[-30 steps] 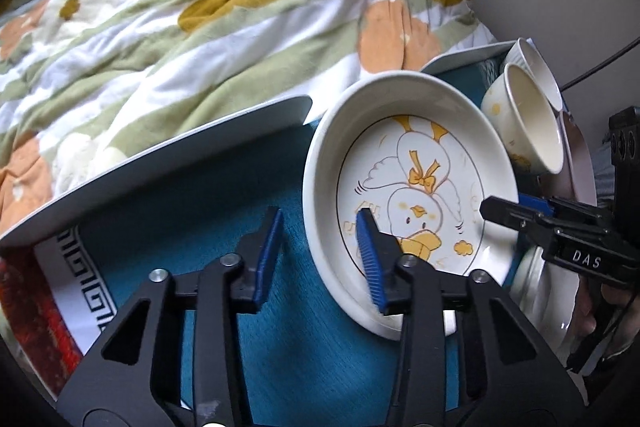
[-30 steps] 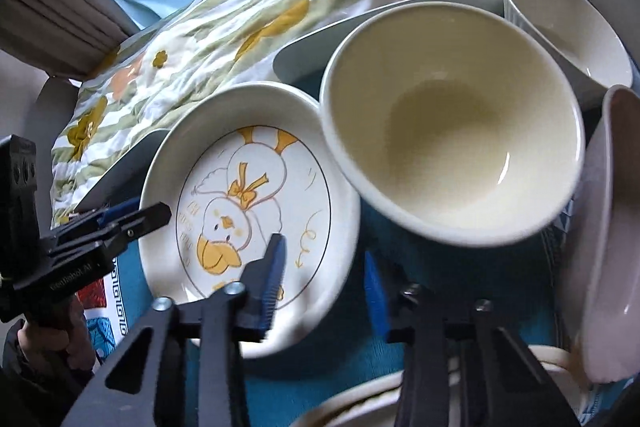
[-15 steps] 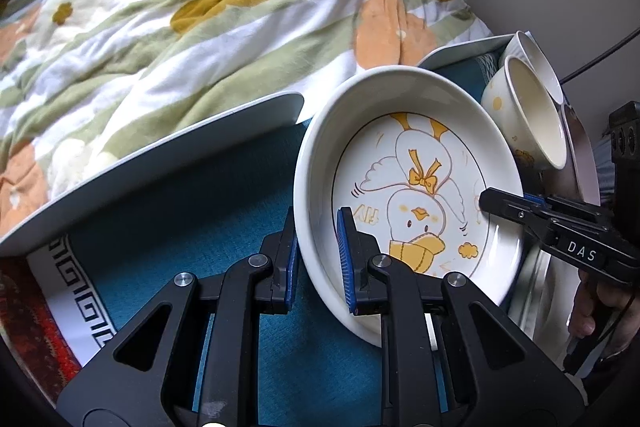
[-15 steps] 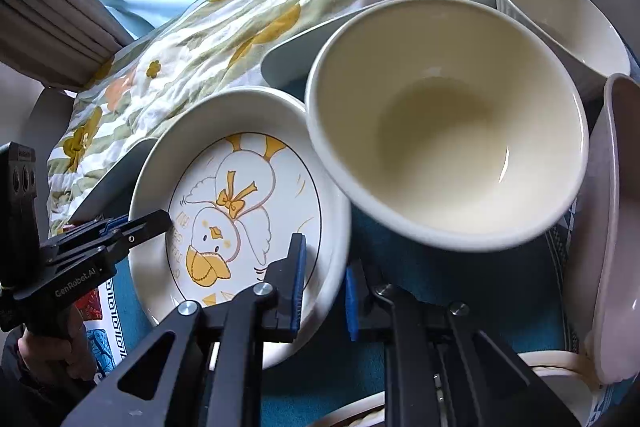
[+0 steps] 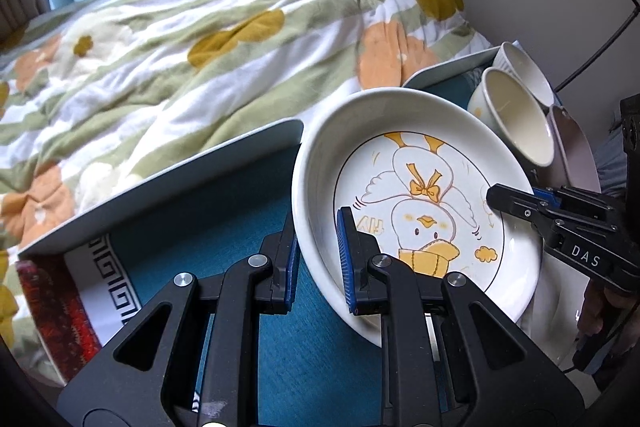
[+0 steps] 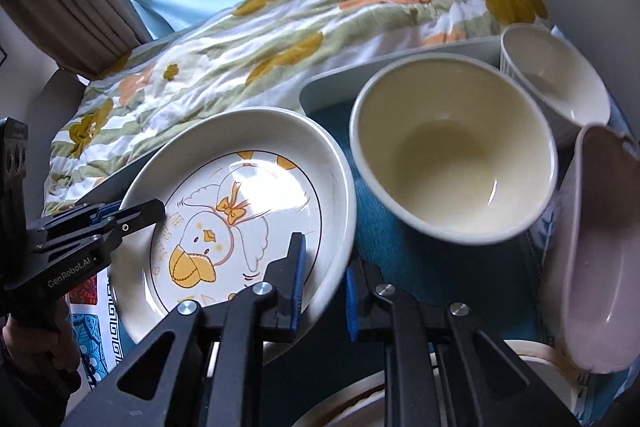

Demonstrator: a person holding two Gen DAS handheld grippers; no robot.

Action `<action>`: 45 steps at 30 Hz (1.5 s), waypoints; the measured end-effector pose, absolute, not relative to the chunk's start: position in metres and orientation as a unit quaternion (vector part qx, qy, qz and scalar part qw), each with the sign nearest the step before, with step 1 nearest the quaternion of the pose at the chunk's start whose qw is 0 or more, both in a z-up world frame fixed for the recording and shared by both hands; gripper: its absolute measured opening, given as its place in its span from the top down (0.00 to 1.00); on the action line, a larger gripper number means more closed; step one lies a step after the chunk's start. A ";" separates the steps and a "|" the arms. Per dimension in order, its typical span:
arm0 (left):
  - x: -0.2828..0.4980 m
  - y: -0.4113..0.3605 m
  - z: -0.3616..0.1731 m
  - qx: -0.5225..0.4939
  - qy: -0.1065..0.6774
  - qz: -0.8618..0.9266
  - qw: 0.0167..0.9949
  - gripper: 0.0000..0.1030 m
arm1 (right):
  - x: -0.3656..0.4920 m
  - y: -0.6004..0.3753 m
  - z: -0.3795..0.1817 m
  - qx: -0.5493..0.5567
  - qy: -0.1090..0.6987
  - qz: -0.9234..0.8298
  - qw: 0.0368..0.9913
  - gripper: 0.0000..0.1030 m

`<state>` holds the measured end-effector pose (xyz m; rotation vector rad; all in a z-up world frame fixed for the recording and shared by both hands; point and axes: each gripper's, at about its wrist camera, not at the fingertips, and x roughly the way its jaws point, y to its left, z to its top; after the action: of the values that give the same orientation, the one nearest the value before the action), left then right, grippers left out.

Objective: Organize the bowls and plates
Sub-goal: 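Carry the duck-drawing plate and lower it onto the plate stack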

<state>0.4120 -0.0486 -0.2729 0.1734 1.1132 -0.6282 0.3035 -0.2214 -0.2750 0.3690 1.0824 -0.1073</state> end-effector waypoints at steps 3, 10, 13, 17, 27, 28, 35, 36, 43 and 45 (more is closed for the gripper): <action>0.404 -0.046 -0.260 0.078 0.508 -0.292 0.806 0.85 | 0.298 -0.220 -0.263 0.160 0.500 -0.049 0.850 0.84; 0.368 -0.047 -0.216 0.079 0.472 -0.297 0.826 0.85 | 0.272 -0.221 -0.224 0.135 0.469 -0.042 0.872 0.84; 0.347 -0.053 -0.197 0.081 0.455 -0.297 0.835 0.85 | 0.257 -0.226 -0.206 0.125 0.455 -0.039 0.881 0.84; 0.317 -0.062 -0.177 0.076 0.441 -0.293 0.845 0.85 | 0.231 -0.235 -0.185 0.108 0.437 -0.030 0.892 0.84; 0.217 -0.099 -0.169 0.045 0.446 -0.238 0.862 0.85 | 0.165 -0.269 -0.172 0.059 0.430 0.031 0.900 0.84; 0.209 -0.103 -0.173 0.040 0.449 -0.233 0.862 0.85 | 0.158 -0.273 -0.174 0.053 0.432 0.039 0.899 0.84; 0.151 -0.128 -0.209 0.006 0.475 -0.191 0.859 0.85 | 0.120 -0.300 -0.202 0.021 0.459 0.085 0.884 0.84; 0.145 -0.131 -0.216 0.001 0.481 -0.188 0.856 0.85 | 0.117 -0.304 -0.208 0.019 0.465 0.089 0.881 0.84; 0.123 -0.147 -0.257 0.003 0.511 -0.177 0.841 0.84 | 0.103 -0.321 -0.247 0.015 0.495 0.104 0.863 0.84; 0.125 -0.147 -0.266 0.000 0.517 -0.172 0.838 0.84 | 0.102 -0.320 -0.253 0.012 0.499 0.108 0.859 0.84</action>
<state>0.1249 -0.1474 -0.2657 0.0006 1.0941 -0.3628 0.1024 -0.3198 -0.2529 0.0254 1.0485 0.2271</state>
